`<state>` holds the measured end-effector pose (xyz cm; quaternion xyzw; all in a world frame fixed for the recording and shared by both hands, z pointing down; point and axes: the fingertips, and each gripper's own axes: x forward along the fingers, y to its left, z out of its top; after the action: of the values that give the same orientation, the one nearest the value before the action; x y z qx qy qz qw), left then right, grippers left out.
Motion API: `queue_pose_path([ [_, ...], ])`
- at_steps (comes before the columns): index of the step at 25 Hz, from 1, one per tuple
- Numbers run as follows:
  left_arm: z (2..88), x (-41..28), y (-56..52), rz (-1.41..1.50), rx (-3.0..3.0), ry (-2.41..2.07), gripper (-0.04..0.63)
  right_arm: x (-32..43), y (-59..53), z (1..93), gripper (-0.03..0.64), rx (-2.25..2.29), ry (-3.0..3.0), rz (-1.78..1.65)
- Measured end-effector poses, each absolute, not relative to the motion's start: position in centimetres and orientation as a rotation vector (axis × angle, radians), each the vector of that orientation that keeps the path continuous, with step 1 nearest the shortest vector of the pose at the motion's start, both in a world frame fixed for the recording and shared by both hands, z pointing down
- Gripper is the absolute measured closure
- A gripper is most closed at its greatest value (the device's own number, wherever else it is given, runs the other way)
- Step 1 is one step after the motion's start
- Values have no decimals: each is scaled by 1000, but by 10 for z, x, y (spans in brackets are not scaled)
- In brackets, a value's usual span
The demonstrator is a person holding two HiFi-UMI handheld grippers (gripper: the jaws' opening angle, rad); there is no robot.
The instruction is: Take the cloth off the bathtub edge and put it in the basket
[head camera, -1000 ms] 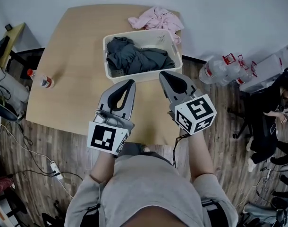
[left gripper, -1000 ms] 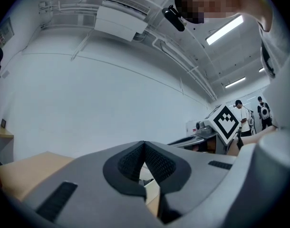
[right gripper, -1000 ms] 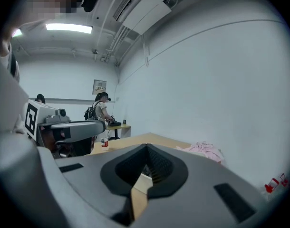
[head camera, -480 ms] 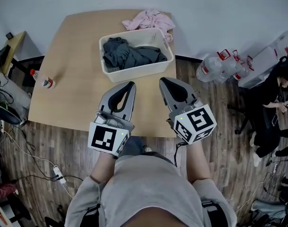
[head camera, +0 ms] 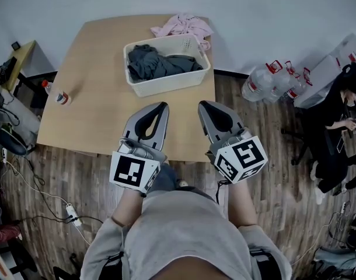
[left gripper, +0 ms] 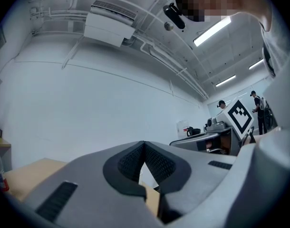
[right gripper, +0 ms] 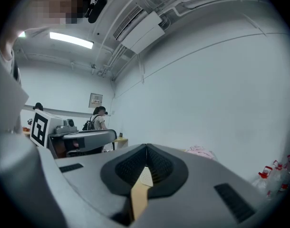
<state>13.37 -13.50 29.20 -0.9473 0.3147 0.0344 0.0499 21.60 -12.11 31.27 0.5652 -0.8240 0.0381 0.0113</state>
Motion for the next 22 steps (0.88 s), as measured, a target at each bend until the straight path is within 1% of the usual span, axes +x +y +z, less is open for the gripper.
queue_pose_path([
  [22,286,143,-104,112,-2863,932,598,217,-87,301,606,1801,-2578,46],
])
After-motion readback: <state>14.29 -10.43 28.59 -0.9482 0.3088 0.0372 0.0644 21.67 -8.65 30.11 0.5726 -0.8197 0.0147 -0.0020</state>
